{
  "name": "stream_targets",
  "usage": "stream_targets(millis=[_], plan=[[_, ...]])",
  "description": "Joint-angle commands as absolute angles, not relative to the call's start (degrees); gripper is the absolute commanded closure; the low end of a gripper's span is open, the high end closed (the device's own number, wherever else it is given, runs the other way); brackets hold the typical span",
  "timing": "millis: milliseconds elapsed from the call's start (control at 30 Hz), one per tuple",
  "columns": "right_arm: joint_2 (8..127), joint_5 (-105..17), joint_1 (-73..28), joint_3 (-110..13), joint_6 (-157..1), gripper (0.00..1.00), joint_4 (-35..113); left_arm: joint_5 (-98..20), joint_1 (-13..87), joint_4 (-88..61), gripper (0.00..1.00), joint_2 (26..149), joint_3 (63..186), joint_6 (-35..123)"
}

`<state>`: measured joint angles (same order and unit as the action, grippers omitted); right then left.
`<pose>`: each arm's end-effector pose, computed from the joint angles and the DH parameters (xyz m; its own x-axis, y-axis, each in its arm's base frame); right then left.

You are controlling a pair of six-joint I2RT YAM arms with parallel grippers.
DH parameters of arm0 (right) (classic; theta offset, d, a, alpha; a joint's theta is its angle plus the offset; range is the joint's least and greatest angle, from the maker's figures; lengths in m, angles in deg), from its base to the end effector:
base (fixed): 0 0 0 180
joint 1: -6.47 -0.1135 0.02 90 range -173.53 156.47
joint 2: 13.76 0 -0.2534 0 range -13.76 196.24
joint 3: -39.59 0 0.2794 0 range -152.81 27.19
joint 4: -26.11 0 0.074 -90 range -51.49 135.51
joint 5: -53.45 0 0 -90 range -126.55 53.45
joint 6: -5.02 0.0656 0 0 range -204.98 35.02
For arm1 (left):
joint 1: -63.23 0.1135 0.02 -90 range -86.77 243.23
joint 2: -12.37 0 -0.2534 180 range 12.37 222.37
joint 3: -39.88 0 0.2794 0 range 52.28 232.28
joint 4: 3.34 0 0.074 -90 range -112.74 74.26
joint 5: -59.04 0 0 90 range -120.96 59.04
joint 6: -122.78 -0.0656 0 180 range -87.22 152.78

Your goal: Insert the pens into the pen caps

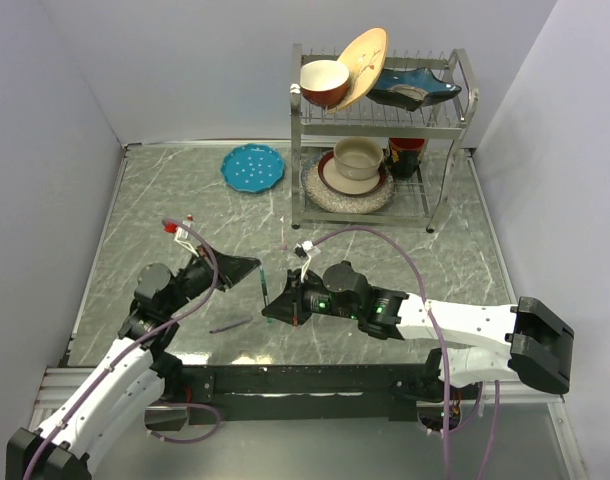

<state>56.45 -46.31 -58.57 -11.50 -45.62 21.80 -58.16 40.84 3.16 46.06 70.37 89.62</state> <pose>0.1301 0.3059 0.2250 -0.6939 -0.0097 -0.7200 -0.6759 0.3536 0.6466 0.1922 -0.1116 0.2461 -0.6077 -0.5549 -0.5681 0.4607 0.3364 -0.8214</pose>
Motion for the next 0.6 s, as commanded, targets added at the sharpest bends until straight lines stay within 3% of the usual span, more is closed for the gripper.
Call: stream_targets(millis=[0,567], plan=[[56.20,-47.10,-59.89,-13.06,-45.95,1.00,19.53,-55.57,40.64,1.58,0.99,44.97,73.98,89.03],[56.64,-46.48,-60.42,-12.80,-45.60,1.00,19.09,-57.23,40.64,-3.17,0.99,43.30,77.42,88.41]])
